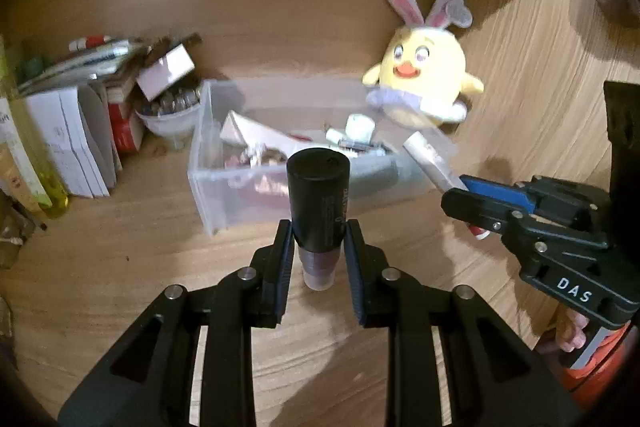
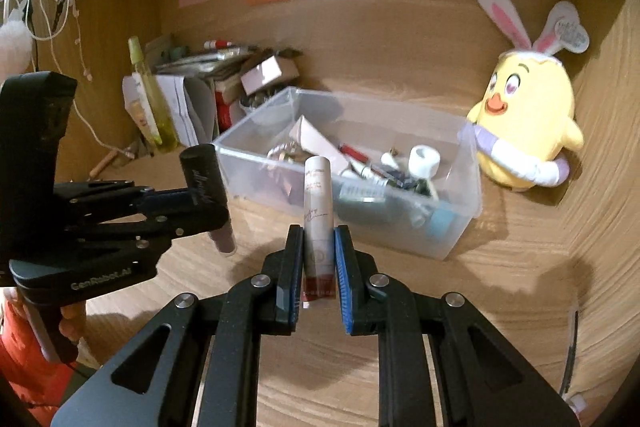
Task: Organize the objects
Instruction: 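Carry both tubes into the clear box and release them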
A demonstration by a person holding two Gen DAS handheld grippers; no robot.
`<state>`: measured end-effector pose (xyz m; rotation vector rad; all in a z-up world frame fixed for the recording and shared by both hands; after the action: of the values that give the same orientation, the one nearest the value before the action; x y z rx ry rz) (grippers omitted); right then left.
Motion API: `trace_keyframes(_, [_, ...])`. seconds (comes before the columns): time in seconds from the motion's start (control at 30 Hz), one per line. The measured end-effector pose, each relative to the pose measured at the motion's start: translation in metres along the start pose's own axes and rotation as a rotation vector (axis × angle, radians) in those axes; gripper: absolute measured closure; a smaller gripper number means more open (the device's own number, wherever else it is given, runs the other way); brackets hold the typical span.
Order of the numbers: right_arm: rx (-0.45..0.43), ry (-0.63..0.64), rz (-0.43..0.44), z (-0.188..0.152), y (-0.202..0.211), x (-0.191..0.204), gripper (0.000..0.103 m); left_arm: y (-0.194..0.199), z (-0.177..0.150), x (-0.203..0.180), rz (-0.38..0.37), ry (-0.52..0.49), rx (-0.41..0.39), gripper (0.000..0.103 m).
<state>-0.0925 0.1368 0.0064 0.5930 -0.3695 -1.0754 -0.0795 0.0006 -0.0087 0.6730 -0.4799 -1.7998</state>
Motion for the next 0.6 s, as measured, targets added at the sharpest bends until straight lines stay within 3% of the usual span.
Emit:
trace_keyframes(0.3, [-0.069, -0.019, -0.036, 0.029, 0.007, -0.016, 0.089, 0.011, 0.029, 0.008, 0.006, 0.027, -0.074, 0.078])
trace_keyframes(0.6, [-0.101, -0.042, -0.038, 0.051, 0.001, -0.029, 0.089, 0.005, 0.05, 0.013, 0.03, 0.038, -0.1, 0.078])
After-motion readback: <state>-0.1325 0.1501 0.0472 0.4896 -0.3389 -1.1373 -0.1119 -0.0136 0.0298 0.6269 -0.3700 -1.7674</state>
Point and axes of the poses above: each gripper's, at about its wrist camera, not at the fingertips, and y roughly against the way its jaws point, x to its left, z to its top, the point moved 2 cm from there along -y, roughly the way its jaws point, and after that the axes turned 5 degrees about -z, right-handed, at the moved point
